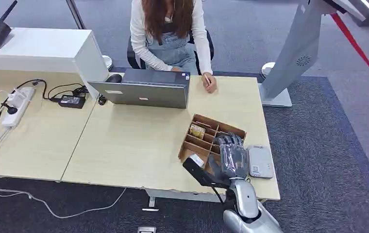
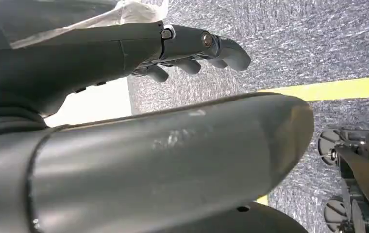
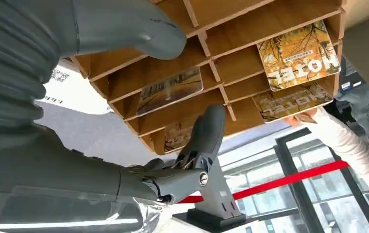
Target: Pass the card to the sensor for recognition and then transmit it.
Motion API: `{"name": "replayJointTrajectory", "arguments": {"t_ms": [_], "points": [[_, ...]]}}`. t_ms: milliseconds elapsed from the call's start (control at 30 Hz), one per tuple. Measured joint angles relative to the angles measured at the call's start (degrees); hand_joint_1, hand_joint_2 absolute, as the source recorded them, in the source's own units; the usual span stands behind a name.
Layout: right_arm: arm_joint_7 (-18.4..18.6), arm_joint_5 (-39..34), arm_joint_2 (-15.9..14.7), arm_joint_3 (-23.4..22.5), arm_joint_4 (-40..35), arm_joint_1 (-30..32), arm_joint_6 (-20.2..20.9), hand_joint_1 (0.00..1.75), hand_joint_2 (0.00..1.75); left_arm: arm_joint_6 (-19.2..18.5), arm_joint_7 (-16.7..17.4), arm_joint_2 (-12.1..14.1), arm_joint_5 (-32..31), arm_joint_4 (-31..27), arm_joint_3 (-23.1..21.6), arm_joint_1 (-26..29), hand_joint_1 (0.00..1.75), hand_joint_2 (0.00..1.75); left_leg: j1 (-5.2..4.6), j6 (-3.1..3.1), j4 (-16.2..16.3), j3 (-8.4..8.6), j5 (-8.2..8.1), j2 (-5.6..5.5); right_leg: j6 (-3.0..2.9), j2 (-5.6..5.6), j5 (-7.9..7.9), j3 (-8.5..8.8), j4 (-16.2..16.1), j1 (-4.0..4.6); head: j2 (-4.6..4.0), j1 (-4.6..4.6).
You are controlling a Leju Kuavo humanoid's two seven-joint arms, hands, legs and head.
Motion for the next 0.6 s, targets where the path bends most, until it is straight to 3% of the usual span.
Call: {"name": "replayJointTrajectory", "arguments": {"t_ms": [600], "points": [[-0.11,-0.18,0.55,0.17,1.9,-1.04,-0.15,0.86,1.75,0.0,0.0,0.07,0.17,0.0,-0.02,0.0,0.0,0.0,0.0,0.0,0.0,0.0,0.0,0.0,0.0,0.0,0.0,0.0,0.0,0.0,0.0,0.0]]}}
